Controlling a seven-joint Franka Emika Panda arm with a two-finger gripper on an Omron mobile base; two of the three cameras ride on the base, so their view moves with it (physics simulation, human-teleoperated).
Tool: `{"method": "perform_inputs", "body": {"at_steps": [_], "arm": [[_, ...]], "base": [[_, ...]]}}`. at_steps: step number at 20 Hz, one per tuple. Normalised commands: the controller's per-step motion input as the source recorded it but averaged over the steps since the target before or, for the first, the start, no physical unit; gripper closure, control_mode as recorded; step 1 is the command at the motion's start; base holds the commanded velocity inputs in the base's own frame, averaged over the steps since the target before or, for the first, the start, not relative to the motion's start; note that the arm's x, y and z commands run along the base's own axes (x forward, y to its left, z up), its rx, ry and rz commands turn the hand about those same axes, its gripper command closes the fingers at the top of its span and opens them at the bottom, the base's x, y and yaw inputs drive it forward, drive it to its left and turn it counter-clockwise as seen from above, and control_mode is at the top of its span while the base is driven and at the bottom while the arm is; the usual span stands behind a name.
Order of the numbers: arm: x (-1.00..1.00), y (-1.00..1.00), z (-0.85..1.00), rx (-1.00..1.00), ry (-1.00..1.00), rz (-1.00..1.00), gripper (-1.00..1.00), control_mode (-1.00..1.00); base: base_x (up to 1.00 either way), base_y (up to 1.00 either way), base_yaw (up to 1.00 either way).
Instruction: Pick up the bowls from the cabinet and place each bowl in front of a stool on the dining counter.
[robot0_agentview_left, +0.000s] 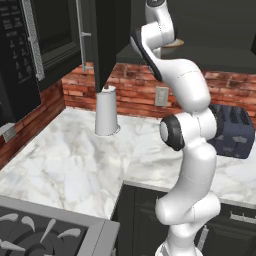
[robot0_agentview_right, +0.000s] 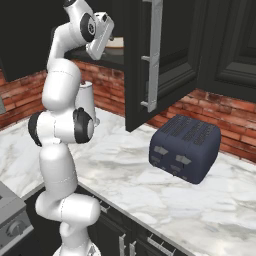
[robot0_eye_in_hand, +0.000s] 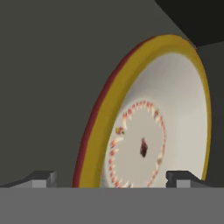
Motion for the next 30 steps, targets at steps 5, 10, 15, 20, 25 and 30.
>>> {"method": "perform_inputs", "body": {"at_steps": [5,10,15,20,25,30], "arm": [[0.11,-0.01,-0.02,0.0,0.0,0.0,-1.0,-1.0],[0.0,-0.01,-0.11,0.0,0.0,0.0,-1.0,-1.0],[0.0,-0.01,-0.22,0.01,0.0,0.0,-1.0,-1.0],[0.0,-0.03,-0.24,0.04,0.0,0.0,-1.0,-1.0],[0.0,-0.13,-0.14,0.06,0.0,0.0,-1.0,-1.0],[0.0,-0.01,-0.19,0.07,0.0,0.0,1.0,-1.0]], "base": [[0.0,0.0,0.0],[0.0,0.0,0.0],[0.0,0.0,0.0],[0.0,0.0,0.0],[0.0,0.0,0.0],[0.0,0.0,0.0]]}}
